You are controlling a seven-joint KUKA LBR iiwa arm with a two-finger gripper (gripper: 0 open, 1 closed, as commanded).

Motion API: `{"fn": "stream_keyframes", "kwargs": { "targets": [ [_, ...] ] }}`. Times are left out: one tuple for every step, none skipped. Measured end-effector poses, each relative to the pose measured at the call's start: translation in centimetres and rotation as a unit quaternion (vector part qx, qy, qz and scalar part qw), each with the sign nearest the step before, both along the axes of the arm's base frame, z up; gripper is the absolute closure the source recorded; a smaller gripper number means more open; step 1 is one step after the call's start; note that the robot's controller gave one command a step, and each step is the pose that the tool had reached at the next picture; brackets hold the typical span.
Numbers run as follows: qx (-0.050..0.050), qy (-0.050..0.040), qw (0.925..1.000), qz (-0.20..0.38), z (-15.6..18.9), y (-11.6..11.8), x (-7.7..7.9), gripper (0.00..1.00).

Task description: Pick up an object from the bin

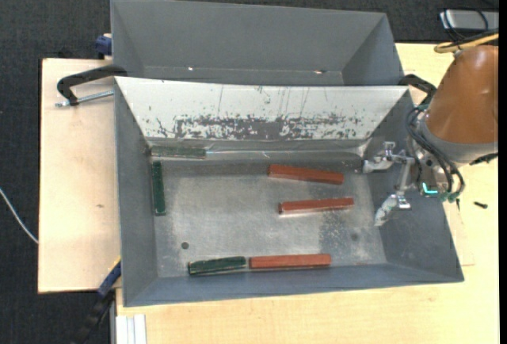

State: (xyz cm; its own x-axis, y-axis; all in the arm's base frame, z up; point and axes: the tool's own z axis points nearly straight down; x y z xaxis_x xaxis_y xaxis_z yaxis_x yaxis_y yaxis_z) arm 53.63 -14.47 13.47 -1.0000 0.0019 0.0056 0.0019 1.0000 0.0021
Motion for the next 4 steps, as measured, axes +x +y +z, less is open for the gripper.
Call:
{"fn": "stream_keyframes", "kwargs": {
  "targets": [
    [-0.001, -0.0026, 1.0, 0.001, 0.3, 0.1, 0.1, 0.0],
    [0.0, -0.0025, 0.9993, -0.037, -6.0, 4.3, -0.7, 1.0],
    [-0.001, -0.0025, 0.9993, -0.037, -6.0, 4.3, -0.7, 1.0],
    [-0.001, -0.0076, 0.9993, -0.036, 9.5, 3.9, -0.5, 1.0]
  ]
}}
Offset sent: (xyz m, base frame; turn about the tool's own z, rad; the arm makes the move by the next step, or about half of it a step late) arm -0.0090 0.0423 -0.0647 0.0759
